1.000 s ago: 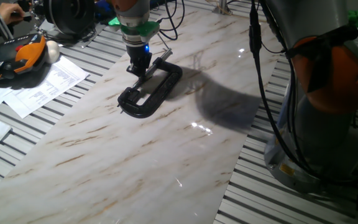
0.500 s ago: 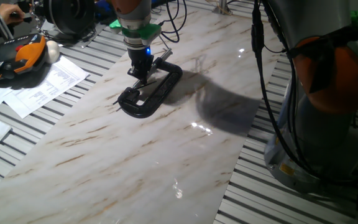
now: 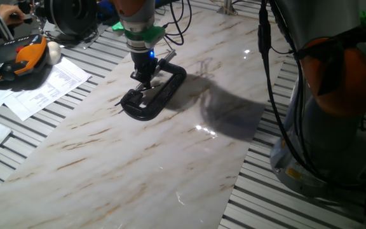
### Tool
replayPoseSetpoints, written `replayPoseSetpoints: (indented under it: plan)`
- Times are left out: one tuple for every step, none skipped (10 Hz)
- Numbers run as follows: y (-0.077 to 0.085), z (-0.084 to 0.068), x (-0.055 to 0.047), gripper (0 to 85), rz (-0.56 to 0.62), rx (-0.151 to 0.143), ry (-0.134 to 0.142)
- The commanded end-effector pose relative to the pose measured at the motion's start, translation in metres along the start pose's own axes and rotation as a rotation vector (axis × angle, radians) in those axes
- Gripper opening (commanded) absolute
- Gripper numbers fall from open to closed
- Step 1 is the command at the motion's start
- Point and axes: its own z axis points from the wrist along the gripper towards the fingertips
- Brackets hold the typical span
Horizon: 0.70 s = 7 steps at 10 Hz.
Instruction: Turn the hands of a clock
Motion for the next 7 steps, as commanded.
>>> replayPoseSetpoints:
  plan:
    - [-0.001,-0.002,-0.003,0.0,0.000,-0.006,0.002]
    - [-0.002,-0.007,-0.010,0.0,-0.006,0.007,0.009]
    - [-0.002,-0.007,-0.015,0.0,-0.006,0.021,0.007]
    - [-0.002,-0.003,-0.016,0.0,-0.008,0.017,0.003]
    - [-0.002,0.002,-0.016,0.0,-0.009,0.015,-0.003]
    - [-0.002,0.005,-0.015,0.0,-0.008,0.009,-0.004]
    - [-0.003,0.006,-0.015,0.0,-0.008,0.009,-0.002]
